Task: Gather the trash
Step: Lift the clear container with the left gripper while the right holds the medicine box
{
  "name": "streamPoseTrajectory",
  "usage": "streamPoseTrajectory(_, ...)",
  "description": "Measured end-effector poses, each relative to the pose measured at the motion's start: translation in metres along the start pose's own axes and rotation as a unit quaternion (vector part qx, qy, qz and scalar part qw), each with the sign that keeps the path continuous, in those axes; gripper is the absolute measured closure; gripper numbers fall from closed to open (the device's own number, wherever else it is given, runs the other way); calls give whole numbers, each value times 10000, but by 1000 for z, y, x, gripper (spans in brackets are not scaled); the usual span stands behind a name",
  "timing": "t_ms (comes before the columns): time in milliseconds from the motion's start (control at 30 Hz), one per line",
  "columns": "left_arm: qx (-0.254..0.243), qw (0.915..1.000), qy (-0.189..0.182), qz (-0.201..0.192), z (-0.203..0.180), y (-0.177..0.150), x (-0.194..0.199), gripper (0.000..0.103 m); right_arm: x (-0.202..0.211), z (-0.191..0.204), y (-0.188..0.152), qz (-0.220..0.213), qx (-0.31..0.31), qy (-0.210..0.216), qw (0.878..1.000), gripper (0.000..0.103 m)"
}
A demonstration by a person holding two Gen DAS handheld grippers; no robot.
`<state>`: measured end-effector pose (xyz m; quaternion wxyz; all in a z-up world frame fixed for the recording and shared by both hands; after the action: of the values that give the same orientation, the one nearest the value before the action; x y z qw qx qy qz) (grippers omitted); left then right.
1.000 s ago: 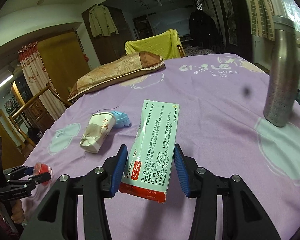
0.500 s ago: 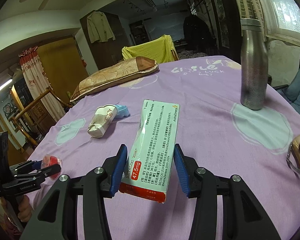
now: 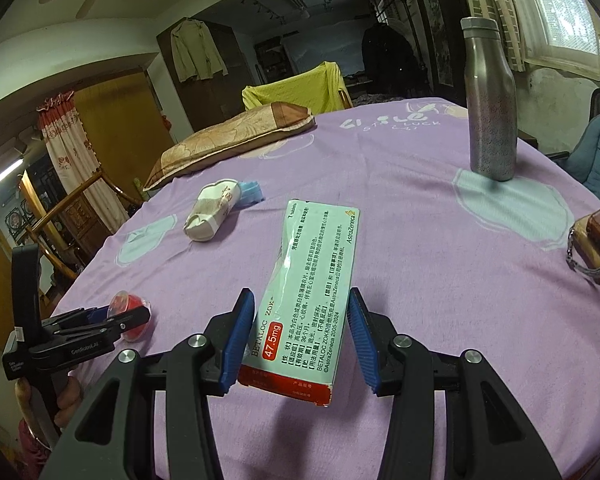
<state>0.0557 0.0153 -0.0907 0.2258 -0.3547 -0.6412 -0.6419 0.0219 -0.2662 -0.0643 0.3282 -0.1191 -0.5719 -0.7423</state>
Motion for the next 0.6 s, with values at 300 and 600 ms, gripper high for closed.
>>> streamPoseTrajectory(300,13,10000,92,11,1,-9,-2,44,-2,3,-10,69,53,40,10000,56)
streamPoseTrajectory(600,140,9997,176,-126,2,-12,3,46,-4,3,-22,175,40,73,9998,55)
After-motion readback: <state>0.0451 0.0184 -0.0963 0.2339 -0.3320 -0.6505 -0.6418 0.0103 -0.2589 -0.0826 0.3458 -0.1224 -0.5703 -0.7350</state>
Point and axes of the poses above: each gripper's, at about its wrist camera, not at the fingertips, and x roughly against the way its jaws point, z to its left, y to its top, the point moved 5 cm from there along -x, roughly the way its jaws point, and after that the axes turned 1 degree about -x, right-handed, at the moved point
